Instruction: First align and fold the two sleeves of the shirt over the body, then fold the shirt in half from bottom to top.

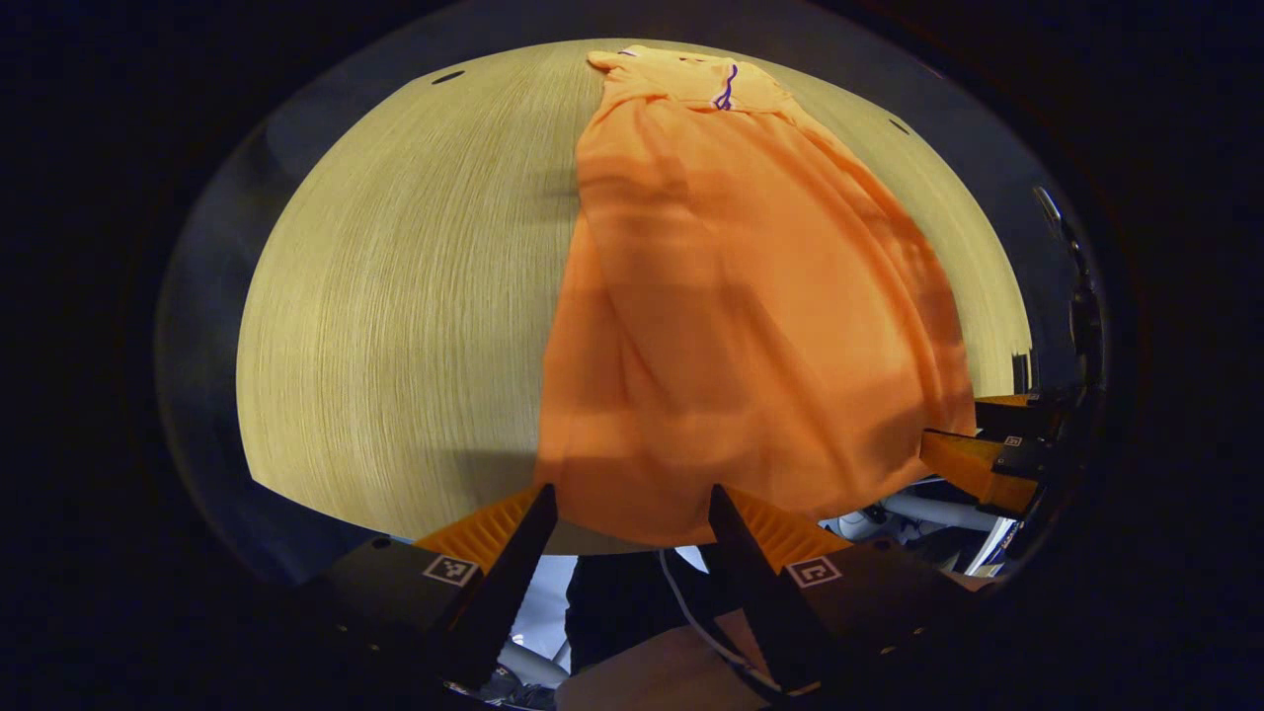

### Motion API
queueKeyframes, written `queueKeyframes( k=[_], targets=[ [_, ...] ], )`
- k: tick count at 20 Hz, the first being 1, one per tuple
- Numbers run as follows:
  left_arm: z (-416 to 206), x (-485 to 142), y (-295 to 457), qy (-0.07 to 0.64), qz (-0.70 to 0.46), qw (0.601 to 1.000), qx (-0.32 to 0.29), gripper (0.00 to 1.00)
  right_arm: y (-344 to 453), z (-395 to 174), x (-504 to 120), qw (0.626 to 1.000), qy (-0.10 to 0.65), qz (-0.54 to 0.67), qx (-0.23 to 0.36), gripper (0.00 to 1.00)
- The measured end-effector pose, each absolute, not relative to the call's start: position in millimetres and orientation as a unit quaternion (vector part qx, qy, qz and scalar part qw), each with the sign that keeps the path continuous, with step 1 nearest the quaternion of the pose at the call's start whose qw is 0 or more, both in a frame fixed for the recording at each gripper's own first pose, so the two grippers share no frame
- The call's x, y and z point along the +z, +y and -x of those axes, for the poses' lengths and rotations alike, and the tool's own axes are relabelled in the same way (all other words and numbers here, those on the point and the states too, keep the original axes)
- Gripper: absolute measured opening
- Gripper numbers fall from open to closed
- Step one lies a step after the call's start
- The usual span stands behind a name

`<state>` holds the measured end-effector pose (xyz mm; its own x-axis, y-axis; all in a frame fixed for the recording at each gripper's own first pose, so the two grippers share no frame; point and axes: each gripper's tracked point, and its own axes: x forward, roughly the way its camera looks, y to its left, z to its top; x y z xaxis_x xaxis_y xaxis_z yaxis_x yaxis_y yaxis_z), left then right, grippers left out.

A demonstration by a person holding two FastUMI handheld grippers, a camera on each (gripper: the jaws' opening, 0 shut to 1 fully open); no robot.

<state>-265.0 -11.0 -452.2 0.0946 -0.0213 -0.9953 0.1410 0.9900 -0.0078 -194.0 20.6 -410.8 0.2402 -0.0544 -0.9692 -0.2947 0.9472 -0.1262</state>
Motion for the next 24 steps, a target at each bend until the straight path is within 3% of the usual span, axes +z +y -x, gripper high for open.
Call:
queueKeyframes(
  k=[2, 4, 8, 12, 13, 14, 15, 17, 18, 20, 21, 24],
  targets=[
    [265, -454, -7, 0.669, -0.066, 0.739, -0.046, 0.95, 21, 197, -412, 0.774, 0.61, 0.149, 0.074, 0.83],
    [265, -453, -8, 0.663, -0.079, 0.743, -0.044, 0.86, 20, 194, -414, 0.776, 0.608, 0.153, 0.068, 0.77],
    [265, -455, -9, 0.666, -0.077, 0.741, -0.039, 0.86, 19, 194, -415, 0.776, 0.611, 0.146, 0.059, 0.75],
    [266, -456, -10, 0.666, -0.074, 0.741, -0.039, 0.8, 16, 191, -413, 0.783, 0.608, 0.127, 0.046, 0.53],
    [266, -456, -11, 0.663, -0.065, 0.745, -0.033, 0.58, 15, 191, -413, 0.784, 0.608, 0.12, 0.043, 0.33],
    [266, -456, -11, 0.662, -0.065, 0.746, -0.034, 0.36, 14, 191, -412, 0.783, 0.608, 0.124, 0.045, 0.28],
    [265, -457, -11, 0.663, -0.066, 0.745, -0.037, 0.31, 14, 188, -412, 0.788, 0.603, 0.115, 0.043, 0.27],
    [270, -456, -14, 0.657, -0.047, 0.751, -0.041, 0.31, 19, 189, -413, 0.786, 0.606, 0.111, 0.056, 0.07],
    [266, -457, -16, 0.66, -0.047, 0.748, -0.05, 0.04, 20, 190, -414, 0.787, 0.604, 0.114, 0.058, 0.08],
    [263, -457, -16, 0.654, -0.042, 0.753, -0.063, 0.04, 22, 192, -412, 0.788, 0.603, 0.112, 0.063, 0.07],
    [263, -457, -16, 0.652, -0.038, 0.754, -0.068, 0.04, 26, 192, -410, 0.789, 0.602, 0.105, 0.066, 0.01],
    [266, -454, -16, 0.656, -0.032, 0.751, -0.075, 0.01, 26, 191, -403, 0.788, 0.604, 0.099, 0.069, 0.0]
  ],
)
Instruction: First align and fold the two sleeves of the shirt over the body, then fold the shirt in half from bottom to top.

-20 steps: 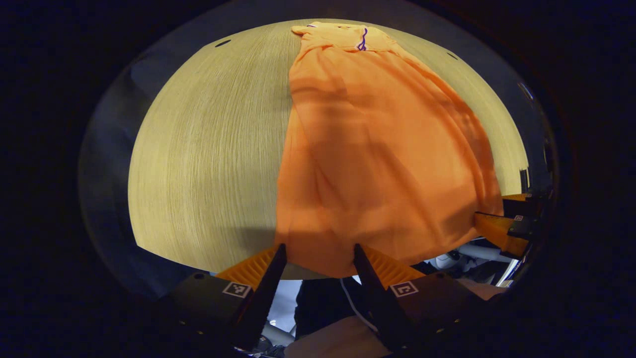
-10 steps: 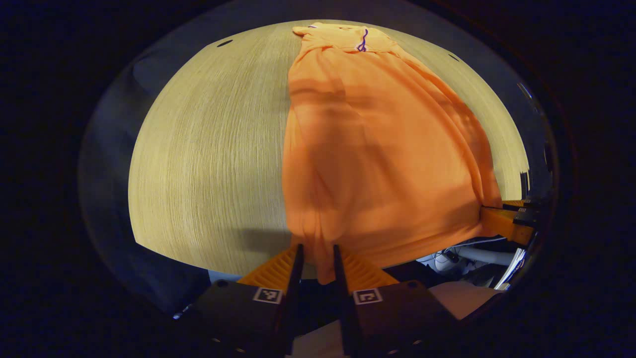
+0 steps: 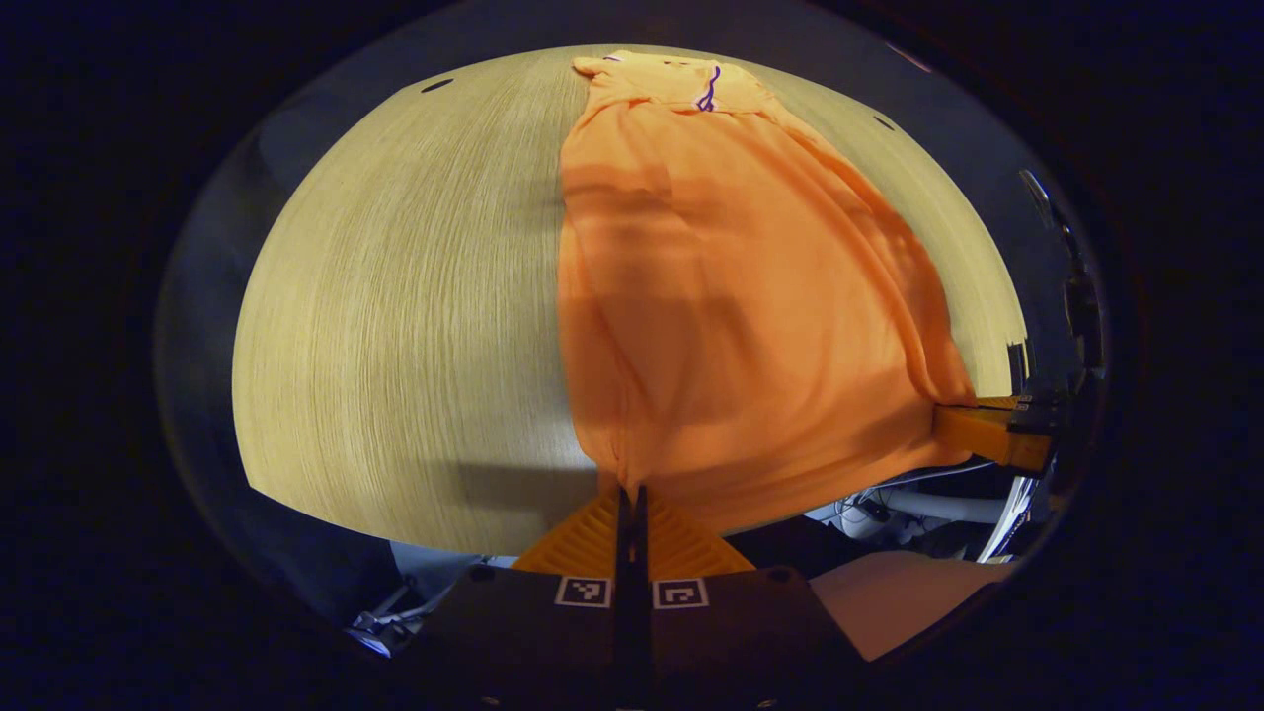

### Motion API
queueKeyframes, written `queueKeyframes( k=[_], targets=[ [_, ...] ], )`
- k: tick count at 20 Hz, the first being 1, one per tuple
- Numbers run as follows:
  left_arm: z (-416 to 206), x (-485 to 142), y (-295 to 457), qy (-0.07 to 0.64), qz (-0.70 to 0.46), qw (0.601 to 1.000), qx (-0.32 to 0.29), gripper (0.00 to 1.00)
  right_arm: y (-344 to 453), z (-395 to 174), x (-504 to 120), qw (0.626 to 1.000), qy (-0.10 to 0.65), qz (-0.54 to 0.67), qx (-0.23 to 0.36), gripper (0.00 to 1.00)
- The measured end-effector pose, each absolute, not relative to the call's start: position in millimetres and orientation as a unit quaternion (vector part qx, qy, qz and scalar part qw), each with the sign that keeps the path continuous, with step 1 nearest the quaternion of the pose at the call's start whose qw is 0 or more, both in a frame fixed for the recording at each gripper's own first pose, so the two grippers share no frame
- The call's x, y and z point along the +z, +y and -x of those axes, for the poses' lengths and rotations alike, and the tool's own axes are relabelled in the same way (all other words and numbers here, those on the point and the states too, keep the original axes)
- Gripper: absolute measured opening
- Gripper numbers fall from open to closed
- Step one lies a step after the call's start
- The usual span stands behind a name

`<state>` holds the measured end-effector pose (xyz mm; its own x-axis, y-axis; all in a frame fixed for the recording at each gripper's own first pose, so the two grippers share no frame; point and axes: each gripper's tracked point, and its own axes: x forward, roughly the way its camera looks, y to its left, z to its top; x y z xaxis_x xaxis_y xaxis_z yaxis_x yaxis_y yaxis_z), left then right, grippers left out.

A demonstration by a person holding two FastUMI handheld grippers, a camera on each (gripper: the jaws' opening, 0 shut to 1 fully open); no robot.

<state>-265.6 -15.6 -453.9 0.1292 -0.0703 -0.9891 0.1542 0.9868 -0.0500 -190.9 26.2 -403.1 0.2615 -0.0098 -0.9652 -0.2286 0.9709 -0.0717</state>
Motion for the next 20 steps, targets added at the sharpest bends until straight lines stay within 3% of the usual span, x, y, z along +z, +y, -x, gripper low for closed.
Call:
queueKeyframes(
  k=[7, 20],
  targets=[
    [247, -413, -25, 0.634, -0.002, 0.768, -0.09, 0.01, 35, 172, -361, 0.806, 0.579, 0.09, 0.086, 0.0],
    [119, -347, -29, 0.547, 0.021, 0.83, -0.102, 0.01, 63, 56, -276, 0.862, 0.487, 0.08, 0.112, 0.0]
  ],
)
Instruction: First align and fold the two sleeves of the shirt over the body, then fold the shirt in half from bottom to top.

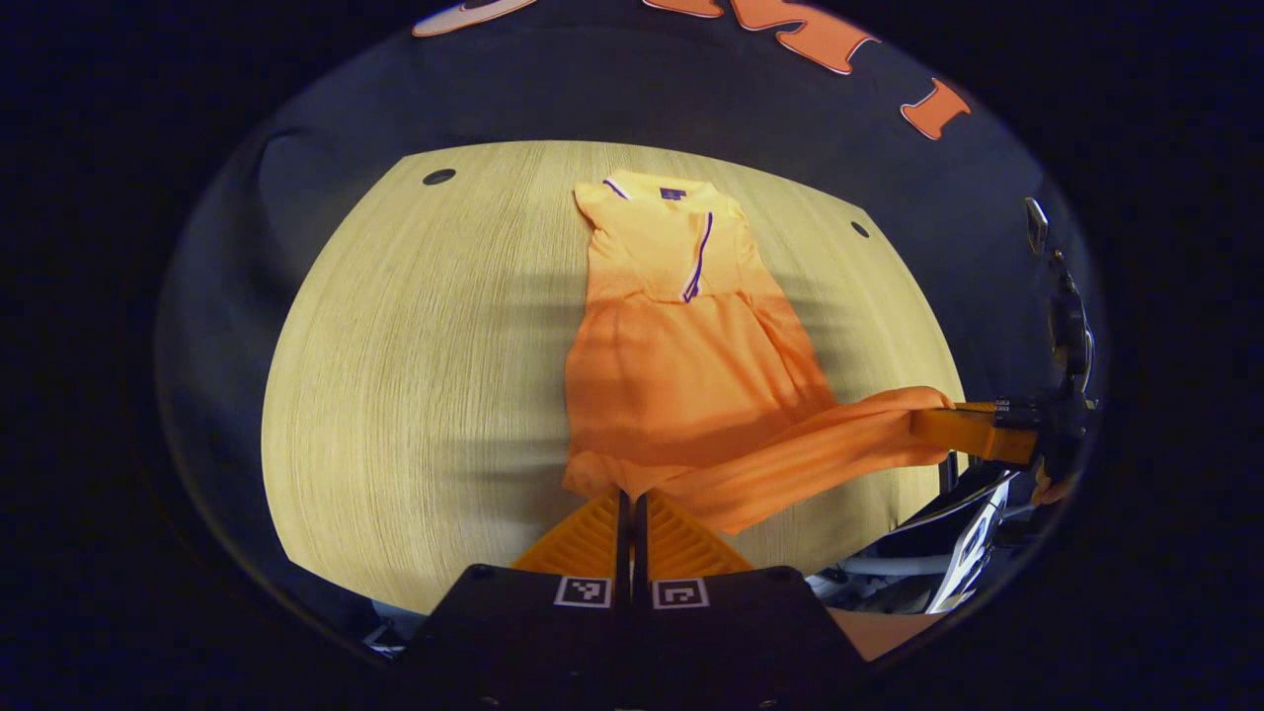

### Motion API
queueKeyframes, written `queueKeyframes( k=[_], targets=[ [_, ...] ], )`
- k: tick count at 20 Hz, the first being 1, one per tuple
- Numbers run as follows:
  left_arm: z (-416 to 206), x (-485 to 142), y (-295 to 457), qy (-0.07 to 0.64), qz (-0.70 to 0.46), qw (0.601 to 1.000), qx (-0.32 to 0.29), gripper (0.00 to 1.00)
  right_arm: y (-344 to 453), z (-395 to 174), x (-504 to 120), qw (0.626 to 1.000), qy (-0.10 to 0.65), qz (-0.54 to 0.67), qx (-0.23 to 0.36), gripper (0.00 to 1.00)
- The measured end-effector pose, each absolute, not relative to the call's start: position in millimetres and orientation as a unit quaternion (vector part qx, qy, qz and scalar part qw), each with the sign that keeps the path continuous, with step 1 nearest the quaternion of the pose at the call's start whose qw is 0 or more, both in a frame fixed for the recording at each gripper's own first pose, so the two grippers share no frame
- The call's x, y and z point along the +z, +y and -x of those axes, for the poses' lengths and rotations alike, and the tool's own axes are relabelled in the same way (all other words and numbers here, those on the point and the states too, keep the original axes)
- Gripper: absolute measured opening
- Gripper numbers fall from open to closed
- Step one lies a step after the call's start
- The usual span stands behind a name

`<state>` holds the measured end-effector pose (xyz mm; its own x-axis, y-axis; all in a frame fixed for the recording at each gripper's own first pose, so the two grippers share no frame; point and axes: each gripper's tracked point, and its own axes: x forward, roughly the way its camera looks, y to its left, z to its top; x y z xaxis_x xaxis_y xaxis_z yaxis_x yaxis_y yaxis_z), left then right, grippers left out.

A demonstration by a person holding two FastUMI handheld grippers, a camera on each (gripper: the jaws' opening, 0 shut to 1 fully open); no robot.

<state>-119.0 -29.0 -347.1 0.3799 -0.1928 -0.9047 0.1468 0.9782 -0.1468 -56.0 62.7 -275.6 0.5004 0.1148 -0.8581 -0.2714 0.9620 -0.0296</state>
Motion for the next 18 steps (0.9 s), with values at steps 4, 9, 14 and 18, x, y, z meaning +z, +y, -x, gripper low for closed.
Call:
queueKeyframes(
  k=[4, 9, 14, 18],
  targets=[
    [81, -338, -33, 0.527, 0.016, 0.843, -0.106, 0.01, 67, 31, -253, 0.873, 0.467, 0.081, 0.117, 0.0],
    [28, -316, -34, 0.493, 0.014, 0.864, -0.104, 0.01, 75, -8, -231, 0.883, 0.447, 0.076, 0.122, 0.0],
    [-39, -291, -36, 0.453, 0.001, 0.885, -0.105, 0.01, 87, -58, -205, 0.895, 0.421, 0.072, 0.127, 0.0],
    [-92, -282, -39, 0.429, -0.004, 0.897, -0.105, 0.01, 93, -99, -189, 0.902, 0.404, 0.074, 0.129, 0.0]
  ],
)
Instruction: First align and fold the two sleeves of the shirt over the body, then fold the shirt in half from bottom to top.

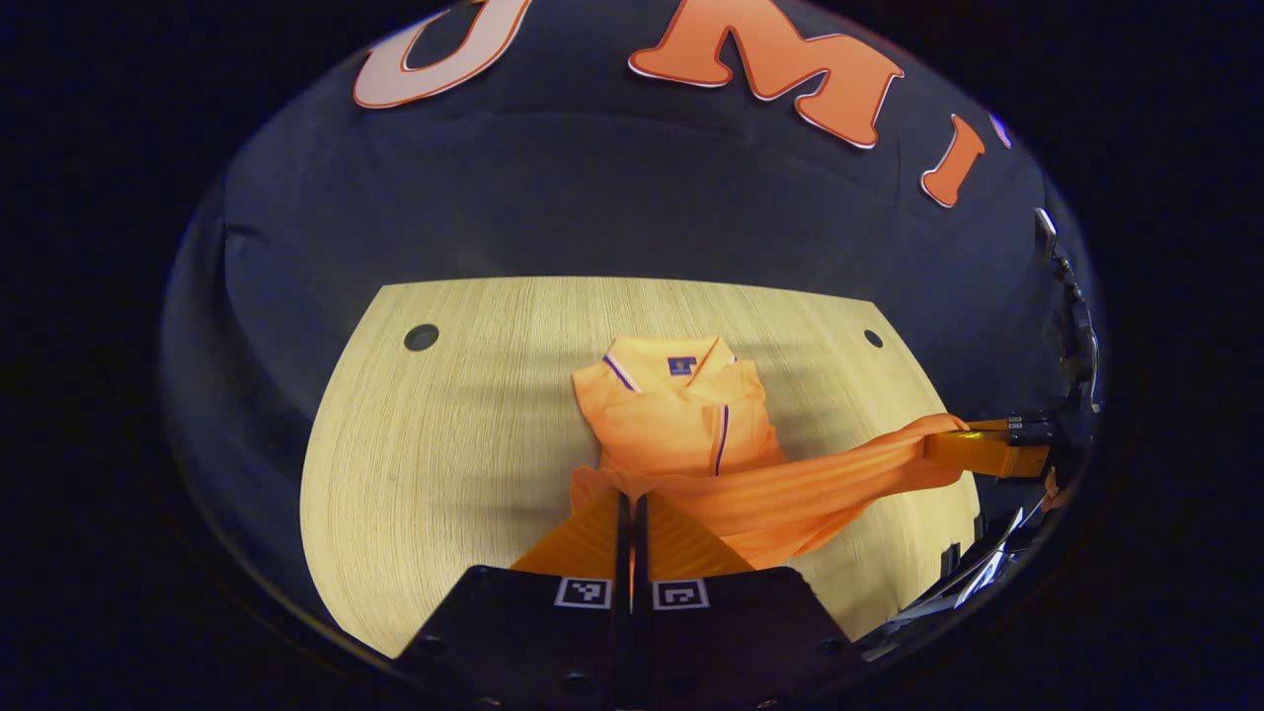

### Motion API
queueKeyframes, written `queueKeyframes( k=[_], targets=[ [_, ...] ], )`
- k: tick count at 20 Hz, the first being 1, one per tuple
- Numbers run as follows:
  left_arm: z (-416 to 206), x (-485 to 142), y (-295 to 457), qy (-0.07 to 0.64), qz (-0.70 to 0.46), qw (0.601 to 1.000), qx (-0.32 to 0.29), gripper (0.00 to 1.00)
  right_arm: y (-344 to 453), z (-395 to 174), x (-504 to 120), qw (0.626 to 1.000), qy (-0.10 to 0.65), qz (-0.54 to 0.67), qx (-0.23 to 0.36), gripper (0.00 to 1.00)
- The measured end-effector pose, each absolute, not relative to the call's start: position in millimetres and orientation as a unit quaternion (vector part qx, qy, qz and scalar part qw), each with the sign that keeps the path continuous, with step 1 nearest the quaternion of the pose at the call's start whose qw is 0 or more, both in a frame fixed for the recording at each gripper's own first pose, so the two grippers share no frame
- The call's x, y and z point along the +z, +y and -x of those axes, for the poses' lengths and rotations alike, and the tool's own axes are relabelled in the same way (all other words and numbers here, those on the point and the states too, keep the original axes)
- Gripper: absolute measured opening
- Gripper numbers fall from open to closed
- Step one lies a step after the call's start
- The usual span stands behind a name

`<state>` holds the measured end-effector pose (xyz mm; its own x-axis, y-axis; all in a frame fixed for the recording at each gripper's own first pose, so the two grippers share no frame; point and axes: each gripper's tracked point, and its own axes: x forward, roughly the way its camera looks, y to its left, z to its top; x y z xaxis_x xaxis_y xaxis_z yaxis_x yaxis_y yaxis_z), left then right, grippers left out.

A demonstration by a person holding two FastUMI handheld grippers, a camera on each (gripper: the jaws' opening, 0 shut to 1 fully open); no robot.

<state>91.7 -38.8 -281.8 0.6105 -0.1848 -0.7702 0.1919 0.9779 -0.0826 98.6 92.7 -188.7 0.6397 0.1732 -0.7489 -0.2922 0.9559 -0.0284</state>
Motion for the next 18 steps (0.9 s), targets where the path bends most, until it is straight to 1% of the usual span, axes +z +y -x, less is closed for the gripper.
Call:
queueKeyframes(
  k=[6, 9, 13, 18],
  targets=[
    [-161, -281, -42, 0.405, -0.01, 0.908, -0.102, 0.01, 99, -164, -187, 0.911, 0.389, 0.069, 0.12, 0.0],
    [-199, -285, -44, 0.391, -0.006, 0.915, -0.098, 0.01, 99, -199, -198, 0.912, 0.39, 0.061, 0.111, 0.0],
    [-232, -323, -41, 0.406, -0.003, 0.91, -0.087, 0.01, 99, -237, -225, 0.911, 0.396, 0.052, 0.101, 0.0],
    [-249, -384, -34, 0.447, 0.0, 0.892, -0.066, 0.01, 107, -269, -265, 0.903, 0.415, 0.034, 0.104, 0.0]
  ],
)
